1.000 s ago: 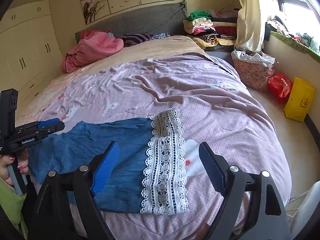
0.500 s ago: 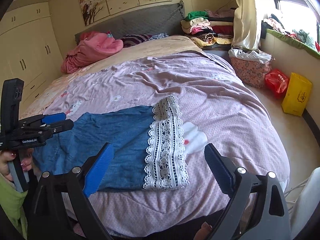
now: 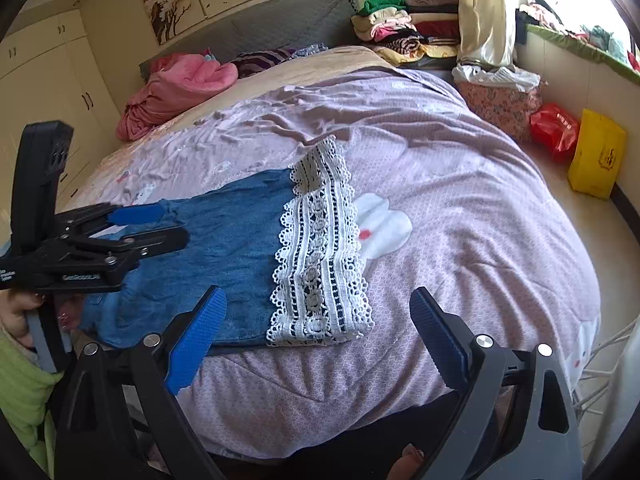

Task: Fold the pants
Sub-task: 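Open both grippers and lift them away from the folded pants, then grasp the lace hem ends with both grippers and lift them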

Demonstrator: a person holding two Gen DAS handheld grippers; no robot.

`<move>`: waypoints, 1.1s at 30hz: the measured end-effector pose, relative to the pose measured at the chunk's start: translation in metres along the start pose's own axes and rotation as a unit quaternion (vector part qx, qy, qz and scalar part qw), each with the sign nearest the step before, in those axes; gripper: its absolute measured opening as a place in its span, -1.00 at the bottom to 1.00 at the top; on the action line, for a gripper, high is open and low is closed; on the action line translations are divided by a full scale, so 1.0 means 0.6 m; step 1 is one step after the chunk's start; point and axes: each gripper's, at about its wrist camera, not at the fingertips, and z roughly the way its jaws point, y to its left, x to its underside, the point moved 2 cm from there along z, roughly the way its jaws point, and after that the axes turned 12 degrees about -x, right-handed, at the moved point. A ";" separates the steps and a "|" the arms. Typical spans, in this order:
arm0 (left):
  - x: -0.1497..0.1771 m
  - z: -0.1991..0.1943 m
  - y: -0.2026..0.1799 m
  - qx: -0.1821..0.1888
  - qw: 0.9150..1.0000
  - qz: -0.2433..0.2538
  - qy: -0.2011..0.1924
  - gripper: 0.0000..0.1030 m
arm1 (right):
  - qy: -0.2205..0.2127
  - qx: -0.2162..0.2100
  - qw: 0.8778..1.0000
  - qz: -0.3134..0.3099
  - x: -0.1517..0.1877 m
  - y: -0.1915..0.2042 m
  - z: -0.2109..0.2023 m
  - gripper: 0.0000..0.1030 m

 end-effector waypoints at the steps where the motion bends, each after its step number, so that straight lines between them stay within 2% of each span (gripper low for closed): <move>1: -0.006 0.009 -0.005 0.000 1.000 0.007 0.003 0.40 | 0.002 -0.002 1.000 0.002 0.001 -0.003 0.005 0.79; 7: -0.060 0.073 -0.024 0.007 0.999 0.040 0.019 0.41 | 0.017 -0.011 1.000 0.018 0.003 -0.017 0.035 0.79; 11: -0.095 0.117 -0.026 0.009 0.999 0.045 0.029 0.41 | 0.031 -0.016 0.999 0.025 0.000 -0.028 0.060 0.79; 20: -0.145 0.188 -0.034 0.052 0.997 0.044 0.042 0.41 | 0.044 -0.027 0.998 0.040 -0.004 -0.049 0.090 0.78; 22: -0.151 0.197 -0.040 0.068 0.996 0.048 0.043 0.40 | 0.046 -0.028 0.998 0.042 -0.004 -0.051 0.094 0.64; 23: -0.153 0.202 -0.044 0.074 0.995 0.052 0.045 0.29 | 0.048 -0.031 0.998 0.040 -0.005 -0.051 0.097 0.52; 24: -0.155 0.208 -0.049 0.082 0.994 0.057 0.048 0.11 | 0.050 -0.033 0.997 0.040 -0.005 -0.052 0.100 0.32; 26: -0.153 0.217 -0.059 0.095 0.992 0.067 0.055 -0.12 | 0.054 -0.045 0.997 0.040 -0.006 -0.051 0.105 -0.01; 28: -0.149 0.217 -0.066 0.095 0.991 0.080 0.054 -0.20 | 0.053 -0.052 0.996 0.038 -0.006 -0.049 0.103 -0.01; 31: -0.147 0.217 -0.064 0.107 0.989 0.085 0.051 -0.21 | 0.054 -0.066 0.995 0.054 -0.006 -0.058 0.109 0.03; 33: -0.146 0.223 -0.059 0.122 0.988 0.076 0.056 -0.11 | 0.056 -0.070 0.994 0.063 -0.006 -0.063 0.113 0.04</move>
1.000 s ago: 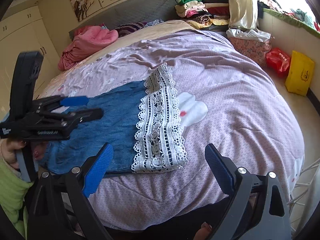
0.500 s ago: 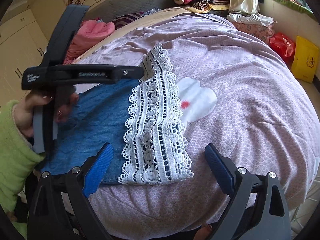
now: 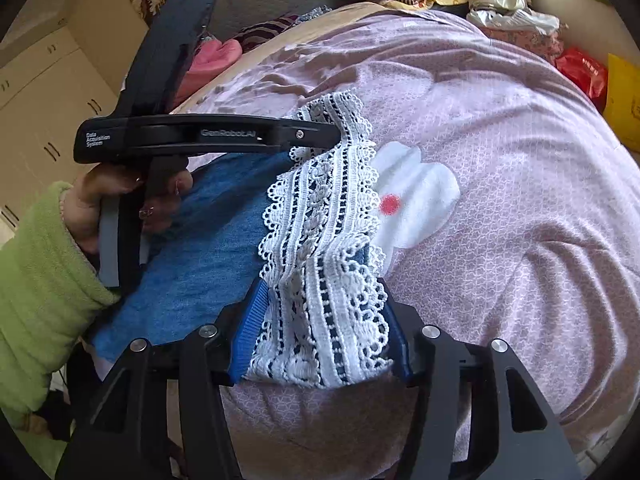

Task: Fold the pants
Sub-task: 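Grasp the lace hem ends with both grippers and lift them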

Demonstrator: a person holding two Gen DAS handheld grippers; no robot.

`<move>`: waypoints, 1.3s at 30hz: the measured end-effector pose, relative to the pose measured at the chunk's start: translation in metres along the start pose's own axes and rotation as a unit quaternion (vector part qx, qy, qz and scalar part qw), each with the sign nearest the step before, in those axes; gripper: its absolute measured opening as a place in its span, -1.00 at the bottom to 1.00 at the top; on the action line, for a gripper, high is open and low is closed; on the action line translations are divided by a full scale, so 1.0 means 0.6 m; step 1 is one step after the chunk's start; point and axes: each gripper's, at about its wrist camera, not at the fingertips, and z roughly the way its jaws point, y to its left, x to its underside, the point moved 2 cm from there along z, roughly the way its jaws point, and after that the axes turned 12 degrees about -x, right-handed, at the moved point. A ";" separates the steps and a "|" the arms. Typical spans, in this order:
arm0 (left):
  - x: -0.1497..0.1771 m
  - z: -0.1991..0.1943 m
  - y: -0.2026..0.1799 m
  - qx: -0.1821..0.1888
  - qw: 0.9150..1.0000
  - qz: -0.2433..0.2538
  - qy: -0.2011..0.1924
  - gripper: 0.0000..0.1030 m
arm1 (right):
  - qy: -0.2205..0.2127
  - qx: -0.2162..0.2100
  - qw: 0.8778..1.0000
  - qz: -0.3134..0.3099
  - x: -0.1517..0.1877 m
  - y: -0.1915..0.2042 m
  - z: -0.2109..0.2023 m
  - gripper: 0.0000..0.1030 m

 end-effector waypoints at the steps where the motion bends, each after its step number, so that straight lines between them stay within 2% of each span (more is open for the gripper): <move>1: 0.000 0.000 0.001 0.002 1.000 -0.001 -0.001 -0.11 | -0.001 -0.003 1.000 0.003 0.000 -0.001 0.003 0.04; 3: 0.000 0.001 -0.001 0.003 1.000 -0.003 -0.002 -0.15 | 0.000 -0.005 1.000 0.000 -0.003 0.001 0.007 -0.01; 4: 0.001 0.002 -0.002 0.003 1.000 -0.004 0.000 -0.23 | -0.002 -0.004 1.000 0.000 -0.003 0.001 0.006 -0.04; 5: 0.002 0.002 -0.001 0.001 1.000 -0.004 0.004 -0.41 | -0.006 -0.013 1.000 0.000 -0.003 0.002 0.003 -0.23; 6: 0.002 0.000 -0.001 0.000 1.000 -0.004 0.005 -0.47 | -0.008 -0.022 1.000 0.000 -0.004 0.004 0.001 -0.45; 7: 0.002 -0.004 0.000 0.005 1.000 -0.006 0.001 -0.50 | -0.011 -0.041 0.999 0.003 -0.004 0.007 -0.002 -0.49; 9: 0.003 -0.014 0.003 0.019 1.000 -0.009 -0.003 -0.62 | -0.015 -0.043 0.999 -0.007 -0.004 0.018 -0.006 -0.51; 14: 0.003 -0.057 0.023 0.048 0.997 -0.035 -0.041 -0.65 | -0.034 -0.035 0.998 -0.029 -0.009 0.046 -0.031 -0.52; 21: 0.020 -0.162 0.076 0.100 0.985 -0.065 -0.122 -0.65 | -0.063 -0.022 0.990 -0.123 -0.032 0.147 -0.072 -0.52; 27: 0.075 -0.236 0.146 0.110 0.976 -0.089 -0.163 -0.55 | -0.052 -0.045 0.975 -0.212 -0.036 0.257 -0.062 -0.52; 29: 0.100 -0.242 0.169 0.103 0.976 -0.107 -0.162 -0.52 | -0.033 -0.050 0.969 -0.241 -0.031 0.287 -0.030 -0.52; 32: 0.155 -0.231 0.207 0.086 0.976 -0.144 -0.138 -0.48 | 0.007 -0.054 0.959 -0.280 -0.007 0.325 0.028 -0.52; 34: 0.185 -0.230 0.230 0.087 0.973 -0.176 -0.122 -0.45 | 0.037 -0.051 0.952 -0.299 0.014 0.342 0.070 -0.52; 37: 0.231 -0.242 0.263 0.071 0.967 -0.217 -0.115 -0.25 | 0.078 -0.041 0.939 -0.331 0.053 0.365 0.124 -0.52; 38: 0.244 -0.248 0.274 0.073 0.963 -0.233 -0.116 -0.09 | 0.088 -0.042 0.936 -0.338 0.061 0.370 0.138 -0.52; 39: 0.259 -0.254 0.285 0.080 0.957 -0.253 -0.114 -0.01 | 0.092 -0.043 0.934 -0.341 0.067 0.372 0.145 -0.48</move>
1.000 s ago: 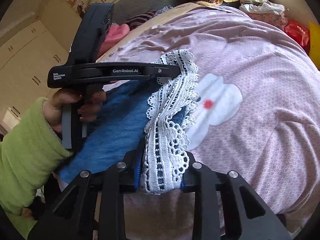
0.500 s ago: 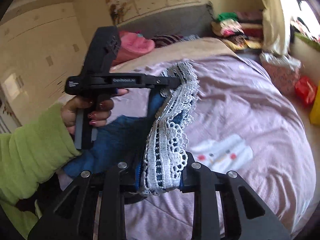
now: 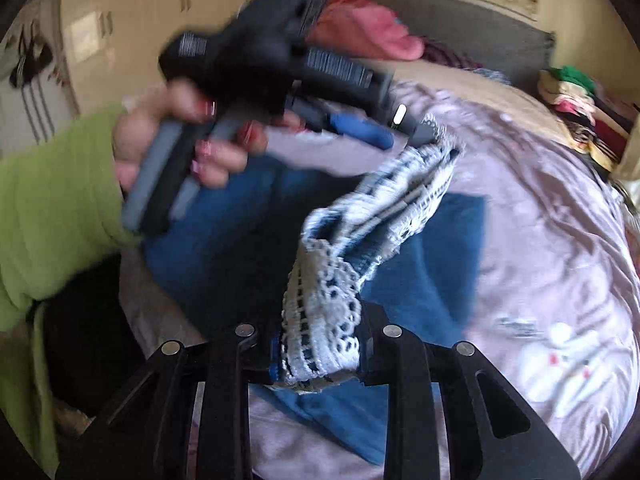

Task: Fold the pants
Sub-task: 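Grasp the lace hem ends with both grippers and lift them, then fold the lace hems over toward the waistband and open both grippers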

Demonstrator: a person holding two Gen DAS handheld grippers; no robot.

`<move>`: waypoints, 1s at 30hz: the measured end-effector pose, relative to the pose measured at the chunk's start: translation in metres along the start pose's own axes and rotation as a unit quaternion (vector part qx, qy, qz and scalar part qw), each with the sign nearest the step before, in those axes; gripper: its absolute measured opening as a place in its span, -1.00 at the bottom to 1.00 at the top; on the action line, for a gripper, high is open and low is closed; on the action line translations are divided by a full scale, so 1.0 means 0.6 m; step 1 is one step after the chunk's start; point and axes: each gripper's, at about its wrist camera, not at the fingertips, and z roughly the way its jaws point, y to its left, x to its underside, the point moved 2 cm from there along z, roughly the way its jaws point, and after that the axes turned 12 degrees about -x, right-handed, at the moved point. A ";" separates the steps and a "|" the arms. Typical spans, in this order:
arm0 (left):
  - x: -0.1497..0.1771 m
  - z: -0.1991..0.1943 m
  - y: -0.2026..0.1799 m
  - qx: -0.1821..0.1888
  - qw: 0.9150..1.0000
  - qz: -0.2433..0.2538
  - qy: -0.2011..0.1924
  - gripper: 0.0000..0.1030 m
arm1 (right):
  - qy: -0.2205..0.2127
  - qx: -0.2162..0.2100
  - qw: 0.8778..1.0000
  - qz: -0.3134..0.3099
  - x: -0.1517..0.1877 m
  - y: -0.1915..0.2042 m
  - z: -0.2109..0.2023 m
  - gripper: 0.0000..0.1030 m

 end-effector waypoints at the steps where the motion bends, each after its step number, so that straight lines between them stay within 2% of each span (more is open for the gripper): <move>1: 0.004 -0.009 0.011 0.003 1.000 -0.015 -0.002 0.04 | 0.005 -0.001 1.000 -0.003 0.002 0.007 0.013 -0.48; 3: 0.013 -0.024 0.031 0.010 0.999 -0.045 -0.008 0.32 | 0.006 -0.009 1.000 -0.005 0.003 0.022 0.028 -0.40; 6: 0.025 -0.033 0.047 0.021 0.997 -0.074 -0.007 0.44 | -0.005 -0.041 0.999 -0.006 0.006 0.035 0.031 -0.22; 8: 0.033 -0.029 0.056 0.017 0.996 -0.086 0.001 0.44 | -0.005 -0.056 0.998 -0.011 0.007 0.046 0.029 -0.16; 10: 0.039 -0.018 0.061 -0.005 0.996 -0.088 0.012 0.44 | -0.019 -0.080 0.997 0.008 0.005 0.040 0.011 -0.05; 12: 0.042 -0.004 0.063 -0.019 0.996 -0.089 0.023 0.44 | -0.041 -0.074 0.996 0.027 0.000 0.017 -0.018 0.16; 14: 0.043 0.006 0.064 -0.028 0.995 -0.087 0.031 0.44 | -0.065 -0.059 0.995 0.051 -0.005 -0.013 -0.049 0.25; 16: 0.039 0.013 0.062 -0.033 0.995 -0.084 0.036 0.32 | -0.076 -0.033 0.993 0.085 -0.012 -0.061 -0.066 0.31; 20: 0.038 0.025 0.063 -0.047 0.994 -0.085 0.048 -0.28 | -0.071 -0.007 0.984 0.162 -0.036 -0.176 -0.063 0.33; 21: 0.040 0.027 0.063 -0.051 0.994 -0.087 0.049 -0.49 | -0.067 -0.008 0.981 0.179 -0.040 -0.198 -0.059 0.33; 24: 0.044 0.021 0.062 -0.049 0.994 -0.088 0.042 -0.61 | -0.055 -0.028 0.972 0.227 -0.049 -0.258 -0.026 0.35; 25: 0.044 0.016 0.061 -0.046 0.994 -0.088 0.037 -0.63 | -0.046 -0.058 0.967 0.243 -0.056 -0.277 -0.007 0.35; 27: 0.039 0.004 0.058 -0.039 0.995 -0.088 0.026 -0.69 | -0.032 -0.079 0.955 0.283 -0.058 -0.311 0.027 0.31; 28: 0.036 -0.002 0.055 -0.037 0.995 -0.085 0.021 -0.70 | -0.024 -0.098 0.951 0.292 -0.058 -0.313 0.040 0.21; 29: 0.033 -0.007 0.052 -0.036 0.996 -0.081 0.016 -0.71 | -0.019 -0.117 0.947 0.298 -0.059 -0.317 0.051 -0.33; 30: 0.028 -0.012 0.048 -0.046 0.996 -0.070 0.011 -0.71 | -0.020 -0.132 0.944 0.302 -0.062 -0.314 0.053 -0.64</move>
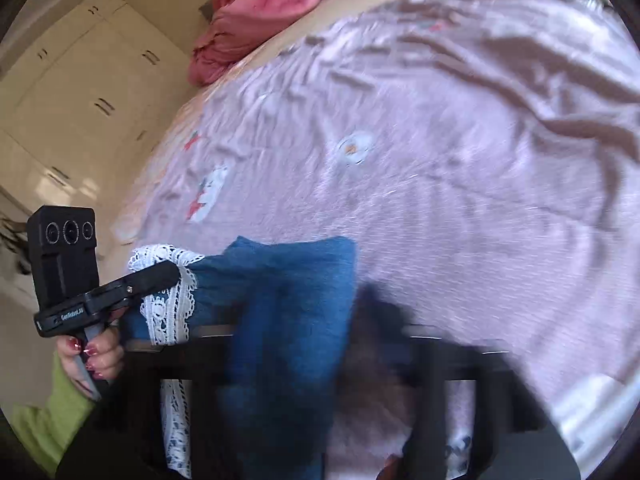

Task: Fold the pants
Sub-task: 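Fold the lace hems over toward the waistband and open both grippers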

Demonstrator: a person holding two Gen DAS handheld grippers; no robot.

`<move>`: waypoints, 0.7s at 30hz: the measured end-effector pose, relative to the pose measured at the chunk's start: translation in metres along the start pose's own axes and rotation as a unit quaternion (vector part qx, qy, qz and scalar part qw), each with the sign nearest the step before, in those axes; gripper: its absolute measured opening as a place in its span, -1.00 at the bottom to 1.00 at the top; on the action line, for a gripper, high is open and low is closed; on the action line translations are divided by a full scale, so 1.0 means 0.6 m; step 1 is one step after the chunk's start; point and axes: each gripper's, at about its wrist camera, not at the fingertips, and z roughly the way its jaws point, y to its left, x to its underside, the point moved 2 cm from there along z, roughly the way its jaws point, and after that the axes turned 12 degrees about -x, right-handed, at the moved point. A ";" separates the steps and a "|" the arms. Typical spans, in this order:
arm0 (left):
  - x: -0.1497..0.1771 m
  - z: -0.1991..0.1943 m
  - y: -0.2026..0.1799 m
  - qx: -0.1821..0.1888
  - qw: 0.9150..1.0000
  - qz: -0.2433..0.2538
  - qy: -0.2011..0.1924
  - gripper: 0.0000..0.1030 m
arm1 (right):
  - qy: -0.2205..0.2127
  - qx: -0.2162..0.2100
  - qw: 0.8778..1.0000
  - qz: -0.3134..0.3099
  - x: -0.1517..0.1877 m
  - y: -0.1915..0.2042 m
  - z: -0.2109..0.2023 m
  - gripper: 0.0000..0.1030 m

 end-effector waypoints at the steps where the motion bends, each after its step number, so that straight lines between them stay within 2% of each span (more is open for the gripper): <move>1: -0.003 -0.001 -0.002 -0.013 1.000 0.010 -0.002 -0.71 | -0.001 -0.009 1.000 -0.005 0.001 0.009 0.000 -0.67; 4: -0.004 0.009 0.006 -0.046 0.999 0.024 0.003 -0.71 | -0.009 0.024 0.999 -0.043 -0.003 0.032 -0.002 -0.70; 5: -0.003 0.016 0.009 -0.053 0.998 0.028 0.004 -0.71 | -0.005 0.040 0.998 -0.047 -0.006 0.029 0.004 -0.70; 6: 0.000 0.025 0.011 -0.060 0.998 0.031 0.009 -0.68 | 0.006 0.074 0.995 -0.062 -0.003 0.030 0.014 -0.70; 9: 0.009 0.049 0.012 -0.088 0.995 0.043 0.016 -0.56 | 0.025 0.118 0.988 -0.094 0.007 0.026 0.035 -0.69; 11: 0.012 0.053 0.013 -0.099 0.994 0.046 0.015 -0.49 | 0.022 0.122 0.988 -0.094 0.010 0.023 0.036 -0.64; 13: 0.010 0.042 0.016 -0.103 0.994 0.036 0.012 -0.34 | 0.013 0.118 0.989 -0.092 0.011 0.021 0.025 -0.48; 15: 0.008 0.020 0.012 -0.118 0.992 0.038 0.000 -0.17 | -0.002 0.106 0.990 -0.094 0.014 0.028 0.005 0.01; 21: 0.023 -0.059 -0.004 -0.149 0.988 0.025 -0.035 0.16 | -0.028 0.107 0.986 -0.122 0.054 0.068 -0.050 0.10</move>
